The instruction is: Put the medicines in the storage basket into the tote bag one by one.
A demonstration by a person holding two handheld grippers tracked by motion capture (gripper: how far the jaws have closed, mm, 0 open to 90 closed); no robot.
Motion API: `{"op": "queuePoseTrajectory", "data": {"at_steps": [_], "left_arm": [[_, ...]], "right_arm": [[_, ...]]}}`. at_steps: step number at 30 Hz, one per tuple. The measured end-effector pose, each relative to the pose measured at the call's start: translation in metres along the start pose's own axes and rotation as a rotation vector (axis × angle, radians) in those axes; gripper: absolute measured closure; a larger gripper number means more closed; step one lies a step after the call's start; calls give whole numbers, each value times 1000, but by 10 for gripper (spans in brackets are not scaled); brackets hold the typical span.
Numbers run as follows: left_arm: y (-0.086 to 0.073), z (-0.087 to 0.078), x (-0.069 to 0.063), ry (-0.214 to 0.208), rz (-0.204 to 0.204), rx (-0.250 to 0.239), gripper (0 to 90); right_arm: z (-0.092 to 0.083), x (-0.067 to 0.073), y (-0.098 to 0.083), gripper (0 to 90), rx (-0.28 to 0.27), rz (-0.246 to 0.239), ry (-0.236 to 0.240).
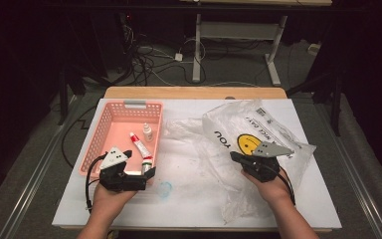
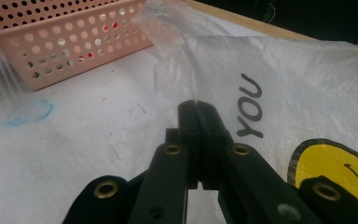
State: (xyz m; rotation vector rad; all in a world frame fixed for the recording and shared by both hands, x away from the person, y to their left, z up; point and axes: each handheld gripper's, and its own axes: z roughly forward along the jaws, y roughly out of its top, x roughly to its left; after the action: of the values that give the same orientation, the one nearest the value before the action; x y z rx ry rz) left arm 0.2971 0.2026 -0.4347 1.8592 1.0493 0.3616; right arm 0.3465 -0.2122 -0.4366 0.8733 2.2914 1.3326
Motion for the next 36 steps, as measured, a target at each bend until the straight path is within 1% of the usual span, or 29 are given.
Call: {"op": "queuePoseTrajectory", "data": {"at_steps": [4,6,7,9,11,12,14,17,20,22,23,25,26,28,31,34,36], "left_arm": [[3,-1,2,-5,-13,-25,0],[6,-3,3,10,-7,-32,0],[9,-5,4,13,-12,-33,0],[14,-6,8,12,-27,-28,0],[19,-8,12,19,-27,-21,0],[22,-9,14,19,-34,-22,0],[27,-11,19,40,-39,-19,0],[33,-14,28,56,-60,0,0],[37,-14,38,76,-81,21,0],[39,-13,44,92,-87,44,0],[39,-11,46,98,-96,55,0],[40,-8,52,87,-115,77,4],[42,-6,54,83,-129,90,16],[46,-3,57,82,-130,110,24],[51,3,58,83,-107,154,65],[54,8,62,87,-110,185,107],[56,11,65,91,-123,196,127]], "right_arm": [[-2,-3,3,900,-23,19,-17],[-3,-4,5,900,-28,24,-22],[-3,-4,6,900,-35,27,-23],[-4,-5,8,900,-36,28,-31],[-5,-6,9,900,-26,29,-29],[-4,-7,10,900,-21,21,-31],[-5,-9,14,900,-18,16,-30],[-8,-10,16,900,-48,11,-30],[-12,-10,15,900,-90,22,-29],[-11,-11,13,900,-78,11,-30],[-11,-12,12,900,-74,14,-27],[-11,-13,9,900,-67,29,-20],[-10,-14,8,900,-65,27,-21],[-9,-15,8,900,-62,28,-15],[-7,-15,9,900,-65,24,-10],[-7,-15,10,900,-63,23,-10],[-7,-15,10,900,-65,24,-11]]}}
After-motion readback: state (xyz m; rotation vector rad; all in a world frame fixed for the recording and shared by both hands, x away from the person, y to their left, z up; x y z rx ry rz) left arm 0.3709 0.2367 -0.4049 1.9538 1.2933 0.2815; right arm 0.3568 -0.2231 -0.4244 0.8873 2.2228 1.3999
